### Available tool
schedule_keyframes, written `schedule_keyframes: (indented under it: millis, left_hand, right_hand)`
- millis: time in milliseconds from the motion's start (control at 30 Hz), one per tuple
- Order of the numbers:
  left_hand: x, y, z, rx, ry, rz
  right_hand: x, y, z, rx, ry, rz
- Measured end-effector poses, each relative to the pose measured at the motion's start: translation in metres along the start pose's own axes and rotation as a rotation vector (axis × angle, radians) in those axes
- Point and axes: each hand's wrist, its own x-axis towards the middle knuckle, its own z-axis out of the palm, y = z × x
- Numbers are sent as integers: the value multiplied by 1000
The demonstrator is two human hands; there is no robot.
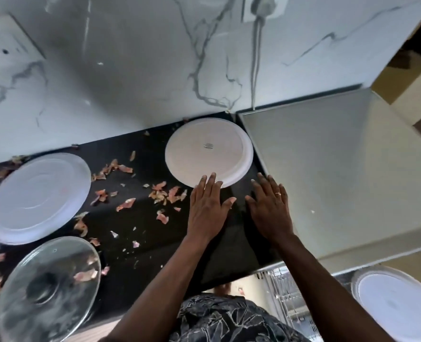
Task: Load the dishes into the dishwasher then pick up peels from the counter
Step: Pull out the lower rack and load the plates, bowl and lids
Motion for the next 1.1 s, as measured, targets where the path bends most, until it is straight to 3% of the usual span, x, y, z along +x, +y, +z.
schedule_keyframes:
  millis: [267,400,867,1100]
  left_hand:
    - [64,-67,-29,-40,-43,-136]
    - [102,-94,-37,-155,-64,-351]
    - [182,-110,-51,-499,30,-813]
    - [177,-112,-40,-743,-57,-894]
  right_hand:
    - [79,-27,16,-5,-164,89]
    - [109,-35,15,192,-244,270]
    - [141,-39,8,379,-172,522]
    - [115,-23,-6,479,-121,554]
